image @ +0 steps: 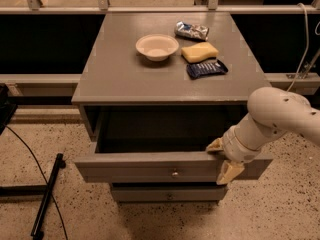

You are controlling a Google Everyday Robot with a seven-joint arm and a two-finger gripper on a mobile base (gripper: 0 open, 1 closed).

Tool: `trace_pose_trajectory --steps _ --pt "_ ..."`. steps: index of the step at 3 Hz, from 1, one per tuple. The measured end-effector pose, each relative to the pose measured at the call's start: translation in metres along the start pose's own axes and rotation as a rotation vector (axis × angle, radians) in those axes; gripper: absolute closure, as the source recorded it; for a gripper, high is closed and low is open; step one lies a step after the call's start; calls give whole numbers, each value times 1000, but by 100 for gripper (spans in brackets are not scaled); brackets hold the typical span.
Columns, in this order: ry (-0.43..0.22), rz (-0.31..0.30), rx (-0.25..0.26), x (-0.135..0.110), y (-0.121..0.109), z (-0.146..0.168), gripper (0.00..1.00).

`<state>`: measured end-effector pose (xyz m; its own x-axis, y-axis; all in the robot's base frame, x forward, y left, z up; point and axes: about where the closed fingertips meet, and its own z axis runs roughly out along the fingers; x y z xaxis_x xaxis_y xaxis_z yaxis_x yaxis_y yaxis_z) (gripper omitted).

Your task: Open top drawer

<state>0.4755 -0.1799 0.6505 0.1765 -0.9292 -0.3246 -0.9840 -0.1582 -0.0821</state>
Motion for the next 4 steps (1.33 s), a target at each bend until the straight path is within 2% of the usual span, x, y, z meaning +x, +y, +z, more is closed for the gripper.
trace_pose_trajectory --steps 1,2,3,4 --pt "-20 -20 -44 -5 18 -10 35" --pt "-46 -46 -100 -11 43 -30 31" --pt "-54 -62 -120 -12 57 -53 26" --pt "-30 -86 -95 -8 46 -74 44"
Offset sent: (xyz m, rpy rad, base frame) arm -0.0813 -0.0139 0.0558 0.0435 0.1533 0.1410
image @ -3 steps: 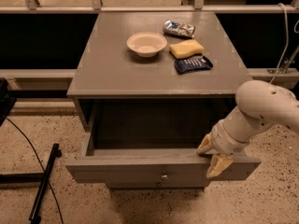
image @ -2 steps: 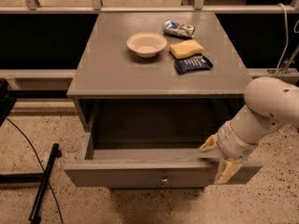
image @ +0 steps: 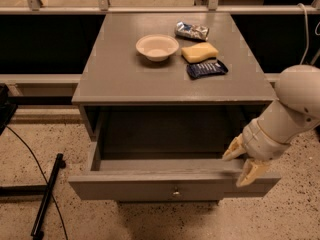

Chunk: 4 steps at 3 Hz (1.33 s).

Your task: Open top drawer

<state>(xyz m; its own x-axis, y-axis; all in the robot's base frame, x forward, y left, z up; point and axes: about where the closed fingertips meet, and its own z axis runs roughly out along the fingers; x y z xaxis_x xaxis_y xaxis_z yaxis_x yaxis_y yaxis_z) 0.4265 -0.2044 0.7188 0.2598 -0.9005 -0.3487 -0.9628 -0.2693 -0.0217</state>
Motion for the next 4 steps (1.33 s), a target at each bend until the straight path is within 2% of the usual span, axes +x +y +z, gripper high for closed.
trace_pose_trajectory --steps 1,2,3,4 --pt "24 -3 35 11 -30 -4 67" --pt "55 15 64 24 -64 10 90" --pt "79 41 65 34 -88 40 100" --pt "85 66 34 40 -86 68 100"
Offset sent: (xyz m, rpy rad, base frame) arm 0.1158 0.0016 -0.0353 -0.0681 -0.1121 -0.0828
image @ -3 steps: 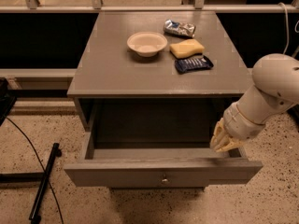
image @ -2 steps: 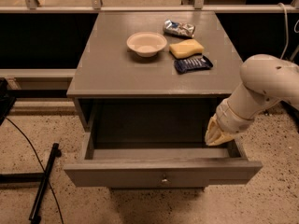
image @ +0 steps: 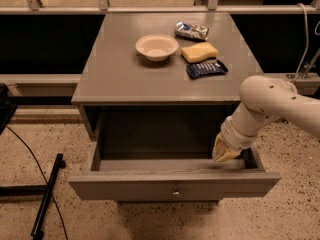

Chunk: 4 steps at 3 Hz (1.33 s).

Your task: Open top drawer

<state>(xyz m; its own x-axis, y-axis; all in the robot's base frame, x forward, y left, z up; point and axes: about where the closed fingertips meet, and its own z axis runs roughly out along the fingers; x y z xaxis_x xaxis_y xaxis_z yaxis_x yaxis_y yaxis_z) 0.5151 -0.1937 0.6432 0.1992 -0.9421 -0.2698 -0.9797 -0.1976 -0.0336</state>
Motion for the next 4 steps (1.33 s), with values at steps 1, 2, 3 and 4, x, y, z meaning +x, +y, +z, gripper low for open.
trace_pose_trajectory --steps 1,2,3,4 --pt "-16 -10 -63 -4 21 13 100" --pt "-29 -41 -153 -10 50 19 100" --pt "-80 -60 -195 -17 72 8 100" --pt "-179 -51 -211 -21 99 -14 100"
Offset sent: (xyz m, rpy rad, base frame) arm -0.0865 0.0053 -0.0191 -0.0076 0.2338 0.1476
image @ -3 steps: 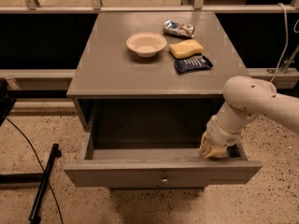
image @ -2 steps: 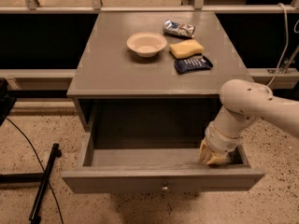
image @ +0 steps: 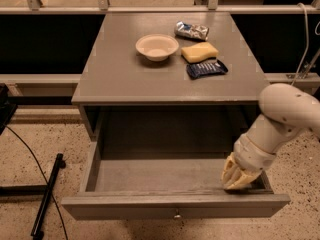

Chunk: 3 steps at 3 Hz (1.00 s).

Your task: Open top drawer

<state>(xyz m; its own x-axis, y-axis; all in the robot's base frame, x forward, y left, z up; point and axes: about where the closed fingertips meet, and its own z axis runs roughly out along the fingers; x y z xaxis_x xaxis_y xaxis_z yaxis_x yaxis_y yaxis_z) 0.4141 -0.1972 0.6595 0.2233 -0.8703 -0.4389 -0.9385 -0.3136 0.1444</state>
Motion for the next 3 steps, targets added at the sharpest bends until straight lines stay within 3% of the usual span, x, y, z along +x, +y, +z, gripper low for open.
trace_pose_trajectory --steps 1,2,3 --pt "-65 3 53 -2 17 -21 100" --pt "-100 -27 251 -1 16 -68 100" --pt "-112 -35 496 0 24 -120 100"
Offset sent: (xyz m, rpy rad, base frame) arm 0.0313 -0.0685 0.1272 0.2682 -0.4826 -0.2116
